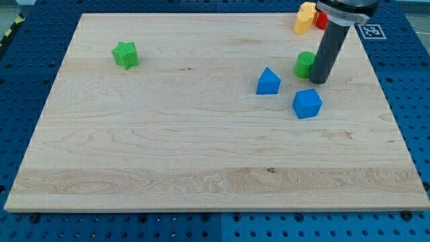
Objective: Separate the blue blocks at center right
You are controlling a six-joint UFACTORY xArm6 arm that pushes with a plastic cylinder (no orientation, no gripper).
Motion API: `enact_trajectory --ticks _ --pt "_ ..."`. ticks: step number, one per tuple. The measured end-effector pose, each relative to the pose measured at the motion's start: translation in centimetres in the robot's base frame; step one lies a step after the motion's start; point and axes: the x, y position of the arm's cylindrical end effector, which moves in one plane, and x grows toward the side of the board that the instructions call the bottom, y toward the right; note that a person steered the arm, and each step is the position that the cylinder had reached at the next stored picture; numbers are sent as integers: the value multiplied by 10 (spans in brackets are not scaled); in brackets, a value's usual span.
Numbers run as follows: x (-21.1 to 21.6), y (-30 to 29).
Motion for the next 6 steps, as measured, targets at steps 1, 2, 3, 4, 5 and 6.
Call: enact_trajectory --ticks 1,2,3,4,5,6 --pt "0 -23" --pt "4 -52" --pt "6 -74" --pt "-12 -76" --pt "-31 -66" --pt "-31 -47"
